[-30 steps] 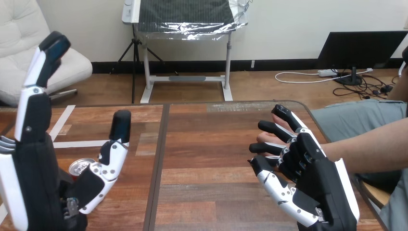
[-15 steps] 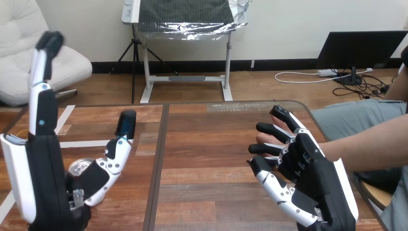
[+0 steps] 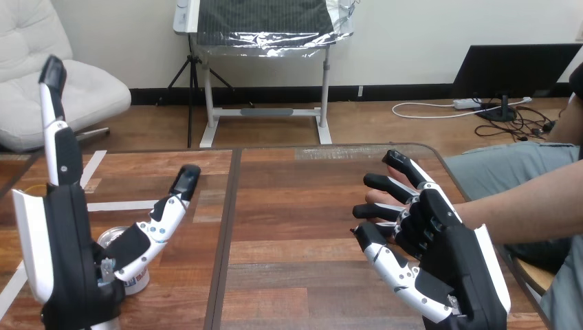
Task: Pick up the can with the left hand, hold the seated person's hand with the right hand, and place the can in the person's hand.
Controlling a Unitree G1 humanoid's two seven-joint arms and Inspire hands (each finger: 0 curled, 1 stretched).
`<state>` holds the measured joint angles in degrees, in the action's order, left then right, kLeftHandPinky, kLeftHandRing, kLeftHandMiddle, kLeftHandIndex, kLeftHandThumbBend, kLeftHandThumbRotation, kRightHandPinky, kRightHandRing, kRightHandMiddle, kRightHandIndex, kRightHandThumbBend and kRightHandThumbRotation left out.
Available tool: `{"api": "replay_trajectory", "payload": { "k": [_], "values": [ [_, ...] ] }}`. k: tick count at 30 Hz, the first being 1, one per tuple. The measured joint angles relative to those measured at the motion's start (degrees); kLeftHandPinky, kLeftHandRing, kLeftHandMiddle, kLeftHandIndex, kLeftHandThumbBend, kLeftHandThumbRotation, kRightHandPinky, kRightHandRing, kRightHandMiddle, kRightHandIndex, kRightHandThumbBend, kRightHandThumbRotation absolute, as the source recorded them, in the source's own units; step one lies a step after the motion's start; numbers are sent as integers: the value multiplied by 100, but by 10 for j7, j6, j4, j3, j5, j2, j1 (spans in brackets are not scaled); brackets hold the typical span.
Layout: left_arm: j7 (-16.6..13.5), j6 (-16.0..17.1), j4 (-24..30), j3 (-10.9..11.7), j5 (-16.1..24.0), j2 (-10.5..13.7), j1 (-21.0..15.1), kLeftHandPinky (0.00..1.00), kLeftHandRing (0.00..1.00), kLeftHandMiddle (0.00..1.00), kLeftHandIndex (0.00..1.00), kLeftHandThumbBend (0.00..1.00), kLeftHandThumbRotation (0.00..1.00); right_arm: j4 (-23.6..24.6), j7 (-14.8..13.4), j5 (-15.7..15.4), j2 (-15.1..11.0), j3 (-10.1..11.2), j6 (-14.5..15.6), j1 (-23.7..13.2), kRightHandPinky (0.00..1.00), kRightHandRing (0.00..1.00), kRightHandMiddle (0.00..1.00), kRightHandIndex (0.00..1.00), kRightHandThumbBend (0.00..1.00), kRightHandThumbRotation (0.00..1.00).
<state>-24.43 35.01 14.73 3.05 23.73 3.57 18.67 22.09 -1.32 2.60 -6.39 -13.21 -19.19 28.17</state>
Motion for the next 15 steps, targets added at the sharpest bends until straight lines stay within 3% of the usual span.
{"api": "replay_trajectory", "payload": {
  "k": [8,15],
  "values": [
    [7,-60,0,0,-3,0,3,100,100,100,100,88,39,0,3,0,1,2,1,-8,54,65,80,89,45,0],
    [1,-85,0,1,-2,1,4,100,100,100,100,88,38,0,7,0,1,3,1,-11,54,66,80,88,45,0]
  ]
}}
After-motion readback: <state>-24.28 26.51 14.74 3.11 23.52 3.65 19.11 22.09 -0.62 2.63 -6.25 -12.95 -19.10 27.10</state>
